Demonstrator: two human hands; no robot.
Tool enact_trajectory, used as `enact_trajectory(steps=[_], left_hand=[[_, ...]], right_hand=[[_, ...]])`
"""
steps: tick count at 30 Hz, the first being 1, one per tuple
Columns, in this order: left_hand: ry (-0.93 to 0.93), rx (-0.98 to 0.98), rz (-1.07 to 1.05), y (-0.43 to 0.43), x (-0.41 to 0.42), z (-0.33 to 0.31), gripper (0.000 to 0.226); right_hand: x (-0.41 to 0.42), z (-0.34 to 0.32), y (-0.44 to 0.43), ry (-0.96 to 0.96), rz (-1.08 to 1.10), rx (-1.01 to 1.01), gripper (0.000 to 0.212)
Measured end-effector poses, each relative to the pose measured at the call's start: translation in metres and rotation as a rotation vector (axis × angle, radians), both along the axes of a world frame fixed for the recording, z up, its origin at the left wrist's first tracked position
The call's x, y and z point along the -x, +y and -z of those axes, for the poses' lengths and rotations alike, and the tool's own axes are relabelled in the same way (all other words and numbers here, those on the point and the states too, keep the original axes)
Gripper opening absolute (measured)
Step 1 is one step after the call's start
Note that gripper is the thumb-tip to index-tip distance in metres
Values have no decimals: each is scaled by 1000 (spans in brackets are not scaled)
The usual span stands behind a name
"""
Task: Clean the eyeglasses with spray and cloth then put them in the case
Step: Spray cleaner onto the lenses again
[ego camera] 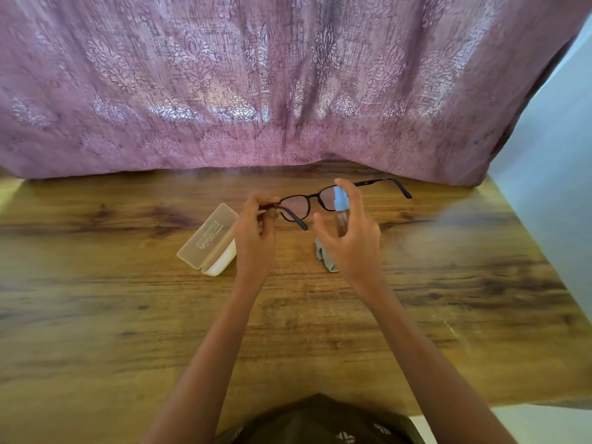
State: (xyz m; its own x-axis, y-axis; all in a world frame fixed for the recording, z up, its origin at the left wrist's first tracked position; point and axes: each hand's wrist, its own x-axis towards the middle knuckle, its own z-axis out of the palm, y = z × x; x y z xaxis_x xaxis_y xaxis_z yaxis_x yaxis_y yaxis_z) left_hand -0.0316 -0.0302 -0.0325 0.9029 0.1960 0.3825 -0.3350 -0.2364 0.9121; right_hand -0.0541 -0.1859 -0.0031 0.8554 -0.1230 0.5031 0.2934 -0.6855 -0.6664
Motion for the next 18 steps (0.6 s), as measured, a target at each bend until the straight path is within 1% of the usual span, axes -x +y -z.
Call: enact_trajectory(steps=[4,9,13,18], left_hand=[[16,7,-20,-1,-1,1,23],[-2,-26,-19,0,0,0,24],[13,-25,-26,0,0,0,27],[-24,-51,-21,-2,0,-1,22]], right_hand=[[-3,3,-14,18,-17,63,51],[-6,9,-19,54,35,79,49],[-8,8,-22,68,-21,94,50],[-9,13,-20,79,-47,93,48]])
